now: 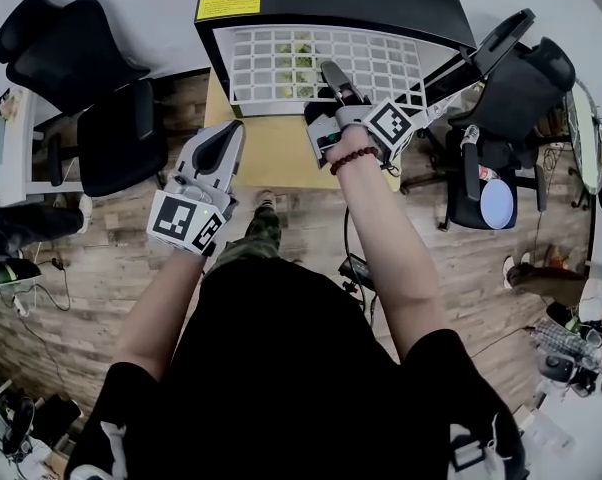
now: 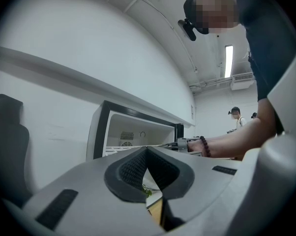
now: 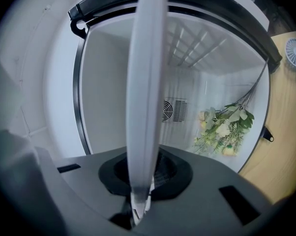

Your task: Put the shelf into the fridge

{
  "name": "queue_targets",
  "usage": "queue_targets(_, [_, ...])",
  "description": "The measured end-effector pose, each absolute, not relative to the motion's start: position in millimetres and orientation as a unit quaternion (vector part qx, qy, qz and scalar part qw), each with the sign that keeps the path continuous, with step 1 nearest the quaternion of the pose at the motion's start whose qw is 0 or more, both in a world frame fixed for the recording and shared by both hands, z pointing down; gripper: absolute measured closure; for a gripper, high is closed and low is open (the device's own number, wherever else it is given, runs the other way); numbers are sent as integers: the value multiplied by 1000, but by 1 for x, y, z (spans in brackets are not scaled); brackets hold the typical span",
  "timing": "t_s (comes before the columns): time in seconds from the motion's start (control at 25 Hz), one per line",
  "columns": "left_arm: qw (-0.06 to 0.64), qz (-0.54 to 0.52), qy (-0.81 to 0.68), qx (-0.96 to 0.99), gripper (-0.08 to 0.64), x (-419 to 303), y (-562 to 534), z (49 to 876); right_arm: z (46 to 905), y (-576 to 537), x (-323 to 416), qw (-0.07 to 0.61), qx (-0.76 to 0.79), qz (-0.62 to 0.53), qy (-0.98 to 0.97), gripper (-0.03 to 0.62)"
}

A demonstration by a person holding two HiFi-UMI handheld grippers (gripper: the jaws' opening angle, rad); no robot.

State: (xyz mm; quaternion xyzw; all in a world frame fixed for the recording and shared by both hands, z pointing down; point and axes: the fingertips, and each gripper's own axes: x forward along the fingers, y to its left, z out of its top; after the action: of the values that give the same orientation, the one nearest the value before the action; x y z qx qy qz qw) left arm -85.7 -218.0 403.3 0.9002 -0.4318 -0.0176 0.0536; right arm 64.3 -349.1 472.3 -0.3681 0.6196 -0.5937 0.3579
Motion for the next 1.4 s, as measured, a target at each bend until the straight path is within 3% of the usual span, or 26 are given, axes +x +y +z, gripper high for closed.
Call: queue_targets(1.4, [52, -20, -433, 900, 541, -101, -226, 401, 477, -390, 66, 361, -371, -584, 625, 552])
